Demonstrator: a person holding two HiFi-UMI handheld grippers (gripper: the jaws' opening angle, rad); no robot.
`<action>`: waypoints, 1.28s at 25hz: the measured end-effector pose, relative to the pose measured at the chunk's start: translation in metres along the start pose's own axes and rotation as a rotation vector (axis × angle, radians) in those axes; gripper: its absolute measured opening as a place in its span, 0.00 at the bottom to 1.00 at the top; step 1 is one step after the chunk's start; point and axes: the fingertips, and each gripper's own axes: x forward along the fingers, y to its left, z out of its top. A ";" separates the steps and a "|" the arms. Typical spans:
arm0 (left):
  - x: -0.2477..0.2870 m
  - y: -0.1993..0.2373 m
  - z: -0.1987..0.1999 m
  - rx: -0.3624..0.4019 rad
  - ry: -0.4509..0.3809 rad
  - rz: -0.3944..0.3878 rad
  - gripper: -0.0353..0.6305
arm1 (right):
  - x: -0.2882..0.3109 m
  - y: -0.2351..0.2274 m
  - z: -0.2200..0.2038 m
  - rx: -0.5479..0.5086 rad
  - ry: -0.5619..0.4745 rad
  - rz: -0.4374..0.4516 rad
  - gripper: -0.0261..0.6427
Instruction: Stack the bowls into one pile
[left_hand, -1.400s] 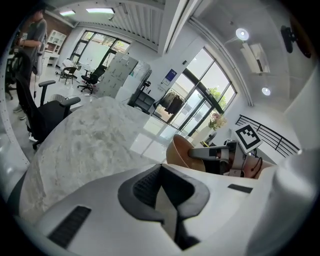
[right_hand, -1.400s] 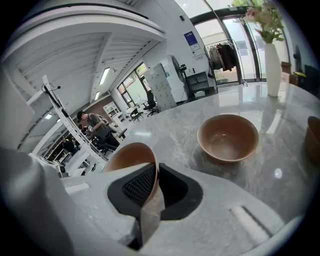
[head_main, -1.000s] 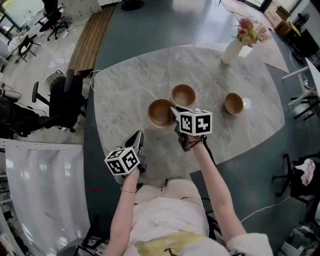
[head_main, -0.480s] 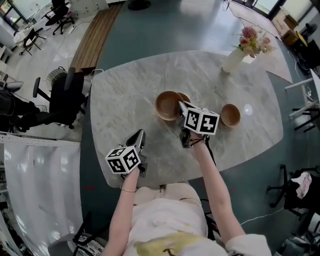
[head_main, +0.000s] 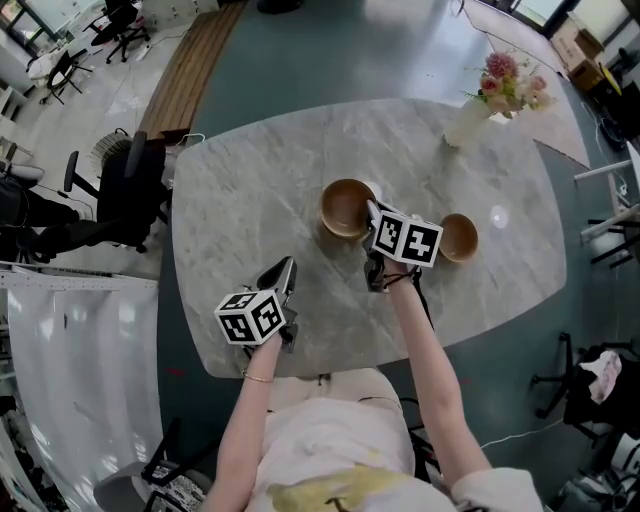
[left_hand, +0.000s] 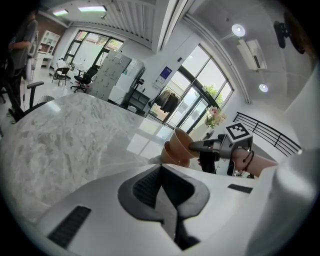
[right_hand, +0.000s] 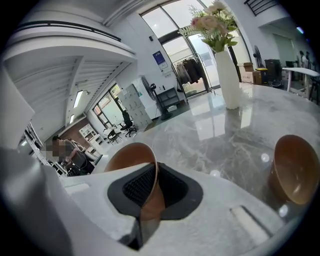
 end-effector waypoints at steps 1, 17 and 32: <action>0.002 -0.001 -0.001 0.001 0.003 0.000 0.05 | 0.001 -0.003 -0.001 -0.002 0.007 -0.005 0.08; 0.021 -0.008 -0.010 -0.015 0.026 0.019 0.05 | 0.017 -0.011 -0.012 -0.183 0.081 -0.023 0.08; 0.022 -0.009 -0.012 -0.028 0.020 0.038 0.05 | 0.018 0.002 -0.013 -0.325 0.082 0.033 0.16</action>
